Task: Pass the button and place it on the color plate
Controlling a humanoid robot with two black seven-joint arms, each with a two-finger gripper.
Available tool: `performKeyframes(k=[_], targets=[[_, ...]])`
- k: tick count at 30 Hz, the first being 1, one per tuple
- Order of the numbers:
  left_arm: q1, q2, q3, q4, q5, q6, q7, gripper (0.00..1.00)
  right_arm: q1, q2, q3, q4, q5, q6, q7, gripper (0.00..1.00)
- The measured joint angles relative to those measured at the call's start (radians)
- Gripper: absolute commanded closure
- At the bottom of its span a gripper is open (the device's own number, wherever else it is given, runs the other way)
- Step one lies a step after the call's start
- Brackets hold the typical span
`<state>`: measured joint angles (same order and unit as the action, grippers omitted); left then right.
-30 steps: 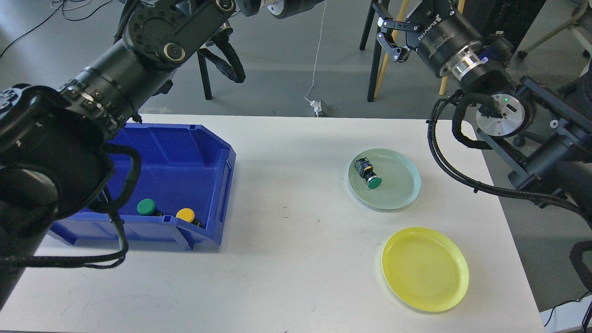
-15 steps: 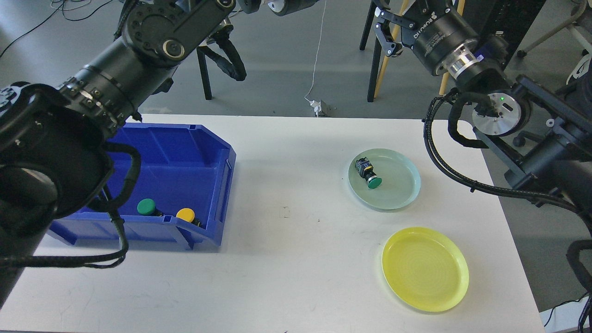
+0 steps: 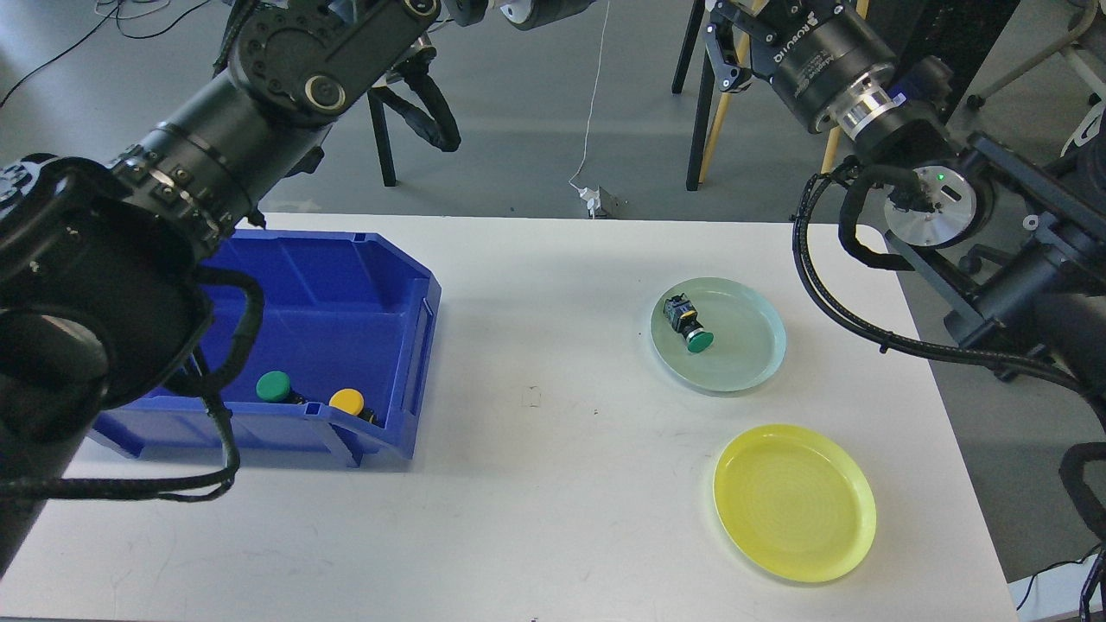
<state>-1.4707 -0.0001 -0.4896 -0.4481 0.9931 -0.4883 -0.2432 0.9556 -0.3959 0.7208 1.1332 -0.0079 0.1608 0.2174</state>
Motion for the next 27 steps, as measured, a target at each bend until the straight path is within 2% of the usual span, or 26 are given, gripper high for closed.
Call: performKeyframes(k=[16,21,27], targets=[[0.004,0.017,0.000,-0.003,0.007,-0.001,0.010,0.01,0.002,-0.030,0.004,-0.015,0.001,-0.011,-0.005,0.79],[-0.001,0.087,0.000,-0.003,0.004,0.000,0.009,0.01,-0.035,-0.156,-0.050,-0.002,-0.006,-0.001,-0.015,0.80],[0.004,0.202,0.000,-0.003,0.003,0.000,0.001,0.01,-0.092,-0.362,-0.211,0.111,-0.016,0.053,-0.018,0.80]])
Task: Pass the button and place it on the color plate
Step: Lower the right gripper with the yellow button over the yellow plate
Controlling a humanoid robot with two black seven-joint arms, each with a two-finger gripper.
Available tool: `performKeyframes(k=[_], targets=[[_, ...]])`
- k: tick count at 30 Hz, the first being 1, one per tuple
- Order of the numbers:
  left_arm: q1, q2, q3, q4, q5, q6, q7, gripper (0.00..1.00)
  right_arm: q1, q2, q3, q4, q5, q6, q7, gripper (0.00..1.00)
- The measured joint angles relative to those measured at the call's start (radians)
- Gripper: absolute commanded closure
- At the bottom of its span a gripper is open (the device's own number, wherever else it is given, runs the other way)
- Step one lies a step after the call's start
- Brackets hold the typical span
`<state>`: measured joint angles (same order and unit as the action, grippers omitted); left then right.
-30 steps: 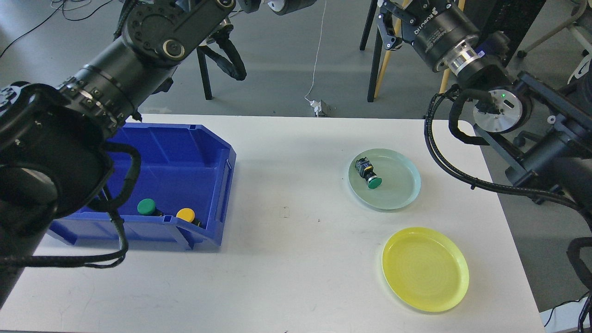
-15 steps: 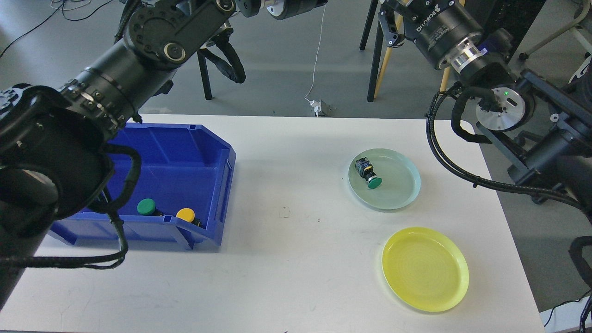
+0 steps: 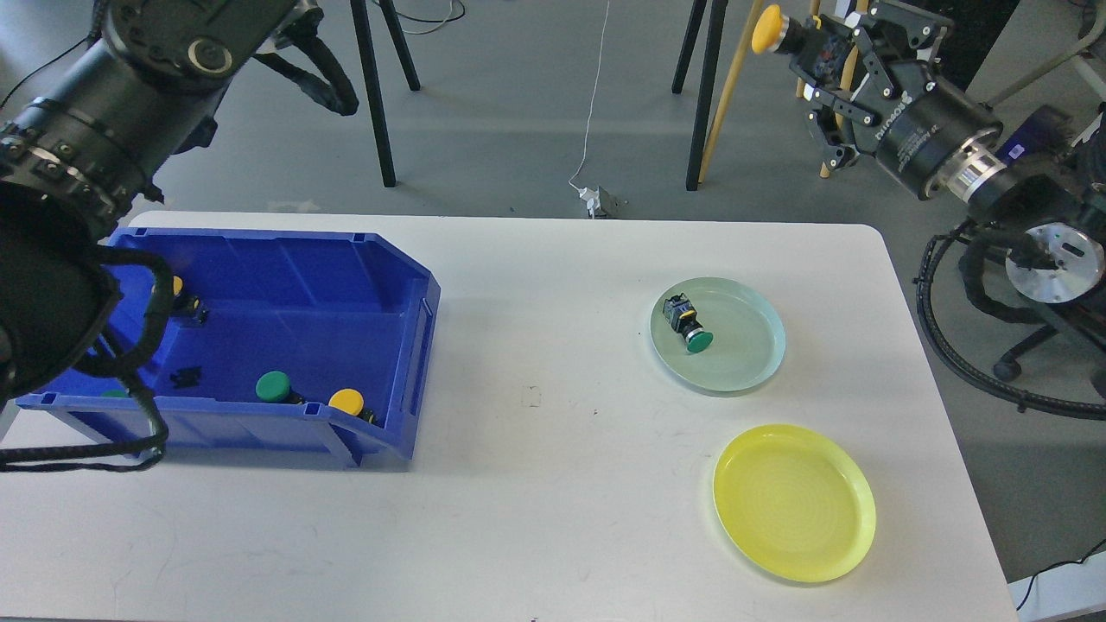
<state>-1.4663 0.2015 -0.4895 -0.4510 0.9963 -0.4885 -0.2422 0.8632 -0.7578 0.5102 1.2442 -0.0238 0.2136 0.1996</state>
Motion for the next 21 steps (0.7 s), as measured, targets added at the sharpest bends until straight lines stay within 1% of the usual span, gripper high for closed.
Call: performKeyframes(k=[6,12,18,21], targets=[[-0.001,0.078,-0.001,0.000,-0.004,0.000,-0.007,0.01,-0.083,-0.212,-0.192,0.174,-0.047,0.033,0.005,0.79],[-0.023,0.101,-0.005,0.000,-0.006,0.000,-0.014,0.01,-0.222,-0.360,-0.302,0.331,-0.122,0.031,0.001,0.79],[-0.055,0.099,-0.005,0.000,-0.007,0.000,-0.015,0.01,-0.312,-0.423,-0.412,0.378,-0.187,0.024,-0.001,0.78],[-0.060,0.096,-0.005,0.000,-0.007,0.000,-0.015,0.01,-0.329,-0.426,-0.461,0.368,-0.217,0.019,0.000,0.73]])
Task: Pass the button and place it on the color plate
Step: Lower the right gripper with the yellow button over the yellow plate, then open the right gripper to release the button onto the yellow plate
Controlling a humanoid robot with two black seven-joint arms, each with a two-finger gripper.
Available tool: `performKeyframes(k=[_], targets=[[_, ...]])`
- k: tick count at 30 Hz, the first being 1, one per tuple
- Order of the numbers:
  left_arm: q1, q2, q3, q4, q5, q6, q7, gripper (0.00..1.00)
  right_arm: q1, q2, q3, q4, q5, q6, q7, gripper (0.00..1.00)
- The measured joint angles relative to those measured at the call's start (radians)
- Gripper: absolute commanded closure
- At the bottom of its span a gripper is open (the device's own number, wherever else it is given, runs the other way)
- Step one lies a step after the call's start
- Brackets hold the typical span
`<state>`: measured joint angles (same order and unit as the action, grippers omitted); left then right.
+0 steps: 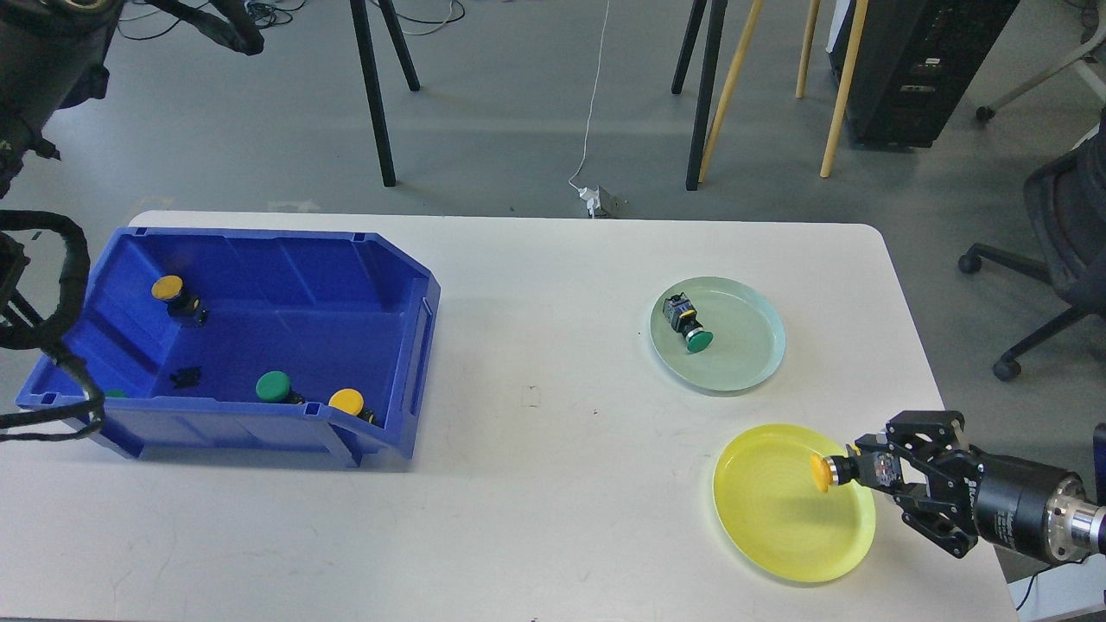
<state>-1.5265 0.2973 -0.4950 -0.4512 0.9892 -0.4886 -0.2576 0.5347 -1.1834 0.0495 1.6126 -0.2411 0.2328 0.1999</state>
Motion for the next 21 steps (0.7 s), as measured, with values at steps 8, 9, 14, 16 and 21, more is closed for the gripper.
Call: performKeyframes(k=[8,9,14,16,21], targets=[[-0.003,-0.005,0.000,0.000,0.000,0.000,0.000,0.01,-0.035,0.045,-0.020,-0.038,-0.012,-0.066,0.002,0.50],[-0.003,-0.005,0.000,0.000,0.000,0.000,0.000,0.01,-0.036,0.061,-0.020,-0.046,-0.012,-0.071,0.002,0.47],[-0.002,-0.005,0.000,0.000,0.000,0.000,0.000,0.01,-0.040,0.114,-0.017,-0.068,-0.012,-0.089,0.003,0.23],[0.000,-0.001,0.000,0.000,0.000,0.000,0.000,0.01,-0.041,0.118,-0.008,-0.069,-0.011,-0.089,0.003,0.19],[0.000,-0.001,0.001,0.000,0.000,0.000,0.000,0.01,-0.034,0.122,0.017,-0.063,-0.006,-0.090,0.004,0.06]])
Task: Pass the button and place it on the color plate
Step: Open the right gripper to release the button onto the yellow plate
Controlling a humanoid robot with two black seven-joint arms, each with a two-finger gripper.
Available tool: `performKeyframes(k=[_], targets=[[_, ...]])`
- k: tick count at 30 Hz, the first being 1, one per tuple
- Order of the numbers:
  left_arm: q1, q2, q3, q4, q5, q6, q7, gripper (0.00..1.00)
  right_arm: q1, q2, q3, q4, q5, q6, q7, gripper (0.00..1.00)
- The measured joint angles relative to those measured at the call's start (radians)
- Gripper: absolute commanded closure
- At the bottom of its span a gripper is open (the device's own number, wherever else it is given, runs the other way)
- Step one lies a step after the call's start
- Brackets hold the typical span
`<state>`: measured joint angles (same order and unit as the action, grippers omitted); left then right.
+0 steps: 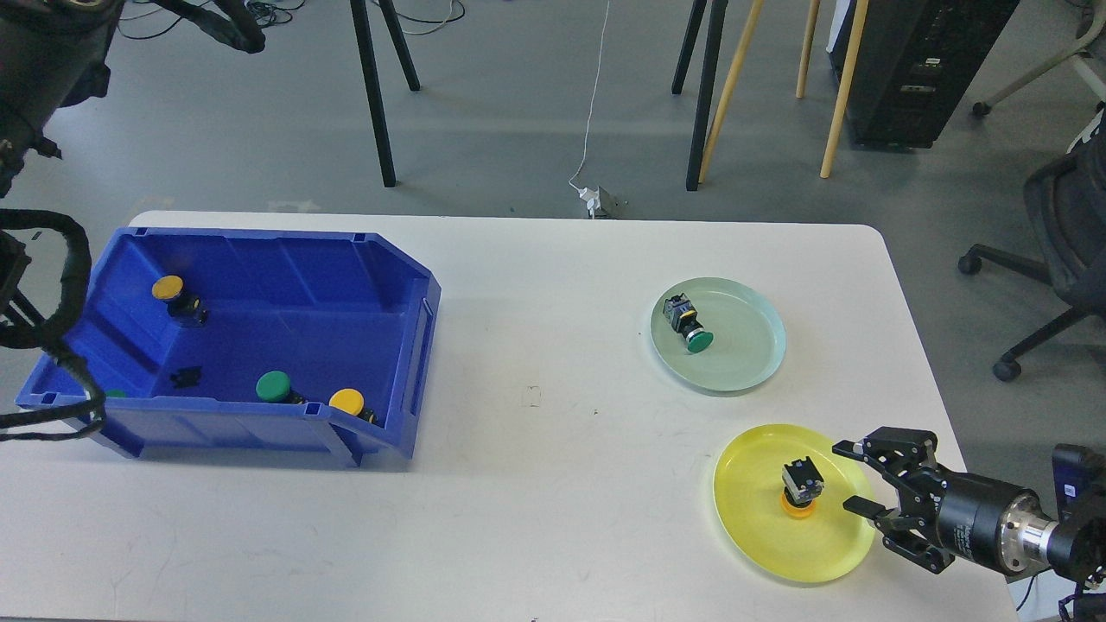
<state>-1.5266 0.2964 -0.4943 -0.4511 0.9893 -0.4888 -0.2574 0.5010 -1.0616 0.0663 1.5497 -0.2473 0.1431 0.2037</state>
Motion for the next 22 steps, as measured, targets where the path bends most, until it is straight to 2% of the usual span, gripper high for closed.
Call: performKeyframes(k=[5,12,17,22], targets=[[-0.004,0.000,0.000,0.000,0.000,0.000,0.000,0.01,0.005,-0.036,0.051,0.006,0.006,0.012,0.000,0.05],[-0.004,-0.005,0.001,0.000,0.000,0.000,0.000,0.01,0.004,-0.081,0.276,0.004,0.010,0.041,0.005,0.03],[-0.002,-0.007,0.002,0.000,0.002,0.000,0.000,0.01,0.001,-0.026,0.494,-0.071,0.010,0.031,0.012,0.03],[0.000,-0.008,0.004,-0.003,0.009,0.000,-0.002,0.01,0.008,0.099,0.683,-0.247,0.009,0.037,0.011,0.02]])
